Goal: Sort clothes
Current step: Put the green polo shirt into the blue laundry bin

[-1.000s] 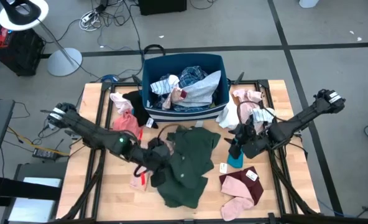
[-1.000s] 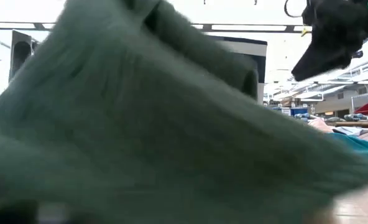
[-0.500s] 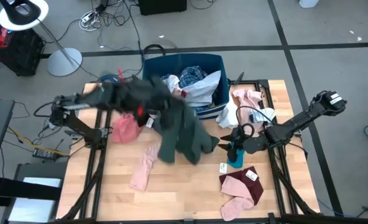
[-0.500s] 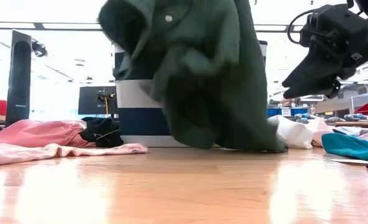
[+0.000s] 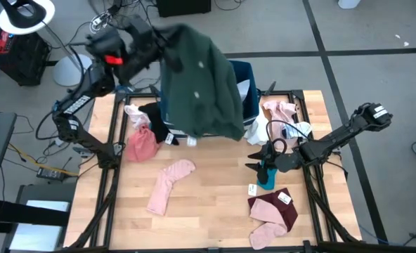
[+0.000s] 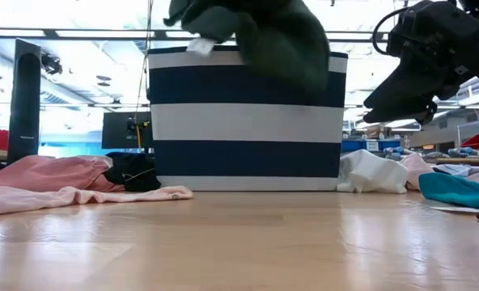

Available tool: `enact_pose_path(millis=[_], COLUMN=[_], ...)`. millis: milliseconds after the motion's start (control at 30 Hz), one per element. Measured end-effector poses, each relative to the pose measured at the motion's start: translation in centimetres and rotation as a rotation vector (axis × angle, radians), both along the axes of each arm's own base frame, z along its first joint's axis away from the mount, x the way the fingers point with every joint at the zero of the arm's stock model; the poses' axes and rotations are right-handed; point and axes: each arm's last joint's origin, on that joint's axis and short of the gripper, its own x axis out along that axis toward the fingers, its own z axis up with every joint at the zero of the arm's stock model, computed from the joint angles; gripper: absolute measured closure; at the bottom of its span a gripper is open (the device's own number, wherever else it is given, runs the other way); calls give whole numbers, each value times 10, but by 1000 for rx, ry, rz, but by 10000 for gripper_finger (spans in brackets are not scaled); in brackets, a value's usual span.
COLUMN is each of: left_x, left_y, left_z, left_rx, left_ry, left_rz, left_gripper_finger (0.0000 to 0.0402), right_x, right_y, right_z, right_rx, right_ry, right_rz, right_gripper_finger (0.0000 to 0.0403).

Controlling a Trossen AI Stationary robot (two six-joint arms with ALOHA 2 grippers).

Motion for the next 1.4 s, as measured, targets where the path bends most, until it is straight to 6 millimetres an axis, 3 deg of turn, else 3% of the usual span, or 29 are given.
enact_pose_path(millis=[200,333,533,867,1133,1233,1400], left_x=[-13,-10,21,90,132,138,132], left_y=[14,19,31,57,72,77,77], left_z=[15,3,-50,-153,-232,-249,-243], left_rx=[74,26,-122,-317,-518,-564,-592], left_ry=[-119,4,378,646,809,852,851], left_rz=[79,93,50,-61,-169,-146,-131], left_gripper_finger=[401,401,401,392,300,259,227], right_x=[0,1,3,4,4,4,4], right_y=[-1,-2,-8,-8,-8,-8,-8], right_z=[0,0,0,0,0,0,0], right_rx=[-5,-26,-13,14,11,10,7], right_ry=[4,9,16,11,12,13,13], right_rz=[6,12,0,27,31,32,33], right_gripper_finger=[204,204,204,204,204,204,204])
